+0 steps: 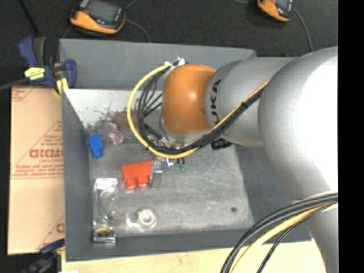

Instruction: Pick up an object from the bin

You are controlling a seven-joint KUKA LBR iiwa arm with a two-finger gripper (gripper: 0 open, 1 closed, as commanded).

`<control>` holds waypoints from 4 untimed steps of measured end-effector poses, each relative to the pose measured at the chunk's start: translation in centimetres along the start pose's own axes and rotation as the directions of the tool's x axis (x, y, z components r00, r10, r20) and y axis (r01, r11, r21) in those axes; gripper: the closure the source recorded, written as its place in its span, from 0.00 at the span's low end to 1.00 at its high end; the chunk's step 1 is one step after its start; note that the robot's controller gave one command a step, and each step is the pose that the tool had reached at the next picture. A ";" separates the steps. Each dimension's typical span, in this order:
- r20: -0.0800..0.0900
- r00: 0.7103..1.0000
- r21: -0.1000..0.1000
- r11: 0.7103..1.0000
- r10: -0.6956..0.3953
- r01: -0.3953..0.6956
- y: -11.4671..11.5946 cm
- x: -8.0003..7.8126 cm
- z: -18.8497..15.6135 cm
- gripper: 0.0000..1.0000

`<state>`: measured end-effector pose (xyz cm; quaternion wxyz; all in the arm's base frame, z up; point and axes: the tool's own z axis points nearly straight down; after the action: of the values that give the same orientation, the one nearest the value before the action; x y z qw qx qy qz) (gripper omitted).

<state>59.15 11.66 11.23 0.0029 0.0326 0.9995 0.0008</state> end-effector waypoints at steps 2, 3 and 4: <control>-0.005 1.000 -0.001 1.000 0.024 -0.024 1.5 1.7 4.3 0.00; -0.003 1.000 -0.001 1.000 0.025 -0.025 1.5 1.7 4.3 1.00; 0.002 1.000 -0.002 1.000 0.024 -0.024 1.5 1.4 -0.3 1.00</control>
Offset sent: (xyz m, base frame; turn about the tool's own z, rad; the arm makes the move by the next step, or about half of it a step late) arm -0.0168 0.0154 -0.0423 0.0277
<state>57.80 13.23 11.50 0.0037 0.0445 0.9990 0.0016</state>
